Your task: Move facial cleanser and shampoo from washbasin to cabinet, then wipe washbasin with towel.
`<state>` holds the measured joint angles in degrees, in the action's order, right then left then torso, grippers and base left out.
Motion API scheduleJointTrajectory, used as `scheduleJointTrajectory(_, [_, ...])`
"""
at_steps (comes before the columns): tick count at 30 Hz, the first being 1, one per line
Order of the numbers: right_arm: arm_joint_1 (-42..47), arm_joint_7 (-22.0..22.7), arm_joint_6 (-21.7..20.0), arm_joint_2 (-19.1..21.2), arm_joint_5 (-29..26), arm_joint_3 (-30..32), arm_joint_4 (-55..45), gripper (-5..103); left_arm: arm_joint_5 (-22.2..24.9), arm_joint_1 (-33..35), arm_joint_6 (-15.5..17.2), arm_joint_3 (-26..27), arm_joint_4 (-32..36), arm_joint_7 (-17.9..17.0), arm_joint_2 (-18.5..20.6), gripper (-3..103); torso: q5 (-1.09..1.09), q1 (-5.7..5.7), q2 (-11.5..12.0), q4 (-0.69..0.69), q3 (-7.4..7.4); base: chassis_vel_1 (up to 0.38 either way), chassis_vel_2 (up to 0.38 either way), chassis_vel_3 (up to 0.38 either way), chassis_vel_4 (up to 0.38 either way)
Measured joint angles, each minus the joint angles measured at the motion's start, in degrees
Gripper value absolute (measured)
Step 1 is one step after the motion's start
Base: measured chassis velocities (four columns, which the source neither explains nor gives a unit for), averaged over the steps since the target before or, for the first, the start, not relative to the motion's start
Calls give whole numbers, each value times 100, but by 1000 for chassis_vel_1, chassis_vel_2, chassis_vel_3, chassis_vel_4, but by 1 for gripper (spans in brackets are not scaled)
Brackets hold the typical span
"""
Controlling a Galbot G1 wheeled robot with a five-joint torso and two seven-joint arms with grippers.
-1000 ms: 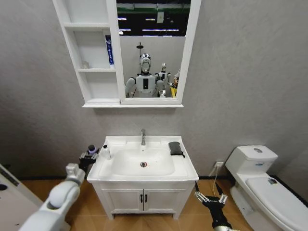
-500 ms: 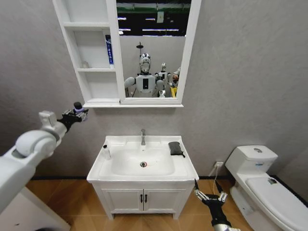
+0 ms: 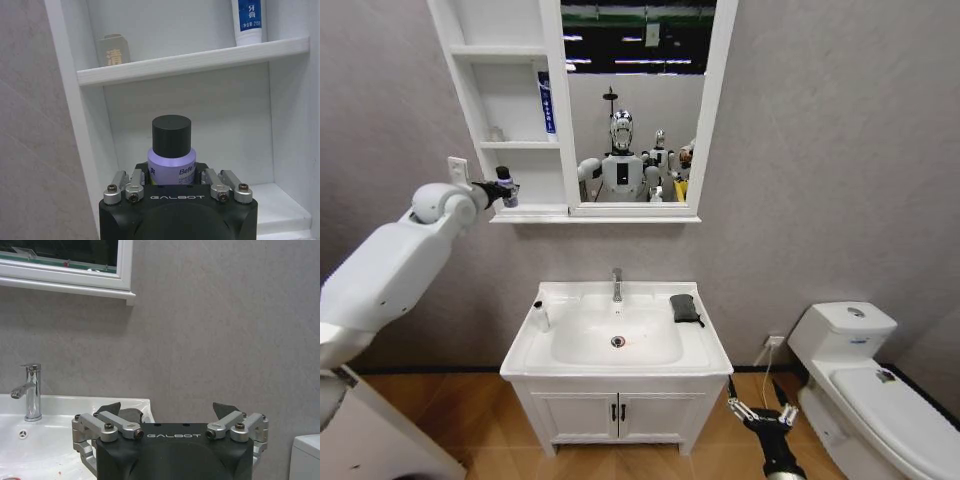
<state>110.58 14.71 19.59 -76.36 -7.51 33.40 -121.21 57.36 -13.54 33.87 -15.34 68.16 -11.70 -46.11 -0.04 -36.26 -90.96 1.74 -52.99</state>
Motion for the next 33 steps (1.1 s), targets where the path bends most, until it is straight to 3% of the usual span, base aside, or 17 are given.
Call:
scheduleJointTrajectory(6, [-47,9,0,6,-10,-7,5,100,-345,-425,-118,-337,-885,176,-567,43,2,1,0,0,0,0,0,0,0])
scheduleJointTrajectory(9, [-44,10,1,21,-13,-17,6,100,-792,-601,-336,-362,-1570,333,-921,43,2,1,0,1,0,0,0,0,0])
scheduleJointTrajectory(14, [-39,14,2,48,-36,-3,27,100,-1149,-670,-428,-281,-2166,341,-1162,43,0,0,0,0,0,0,0,0,0])
scheduleJointTrajectory(19, [-56,23,3,77,-68,10,46,100,-1163,-669,-418,-218,-2331,263,-1203,43,0,2,0,-2,1,0,0,0,0])
scheduleJointTrajectory(25, [-67,40,3,91,-80,13,50,100,-677,-632,-372,-129,-2475,123,-1301,43,1,2,0,0,1,0,0,0,0])
scheduleJointTrajectory(31, [-66,52,3,95,-99,40,61,100,-589,-588,-358,-39,-2559,22,-1371,41,2,2,-1,0,1,0,0,0,0])
scheduleJointTrajectory(33, [-66,58,3,96,-105,44,61,100,-584,-572,-352,-37,-2564,20,-1373,45,-1,2,-1,-1,1,0,0,0,0])
